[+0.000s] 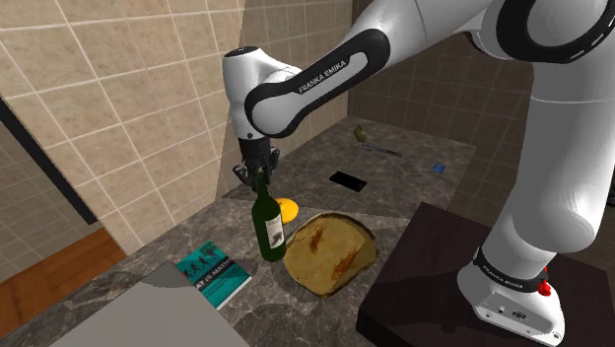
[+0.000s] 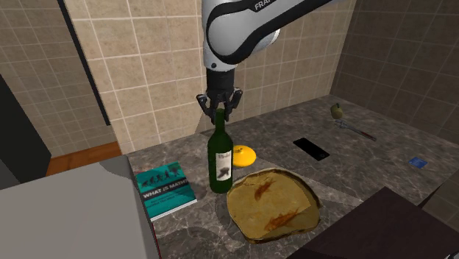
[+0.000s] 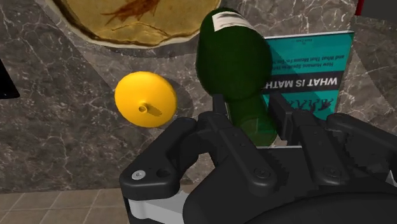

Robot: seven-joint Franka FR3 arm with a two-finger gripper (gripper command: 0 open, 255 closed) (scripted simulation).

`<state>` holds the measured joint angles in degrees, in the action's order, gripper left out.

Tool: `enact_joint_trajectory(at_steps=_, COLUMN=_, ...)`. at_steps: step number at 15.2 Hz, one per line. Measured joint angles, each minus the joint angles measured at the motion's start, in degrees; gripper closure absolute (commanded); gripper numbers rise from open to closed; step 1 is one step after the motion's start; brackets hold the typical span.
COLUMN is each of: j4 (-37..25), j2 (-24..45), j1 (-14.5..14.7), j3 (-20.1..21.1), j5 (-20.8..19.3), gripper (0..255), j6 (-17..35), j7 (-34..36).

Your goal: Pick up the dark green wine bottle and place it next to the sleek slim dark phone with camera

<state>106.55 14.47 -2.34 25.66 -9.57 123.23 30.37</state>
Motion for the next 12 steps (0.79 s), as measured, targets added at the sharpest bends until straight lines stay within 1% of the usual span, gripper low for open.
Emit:
enact_joint_trajectory(at_steps=8, j4=-2.1, j2=1.4, j1=-6.3, j3=-3.3, j5=1.1, gripper=255, j6=-0.1, j7=-10.3)
enact_joint_trajectory(at_steps=12, j4=-4.8, j2=3.0, j1=-9.3, j3=-4.9, j5=1.5, gripper=255, j6=-1.1, j7=-15.3)
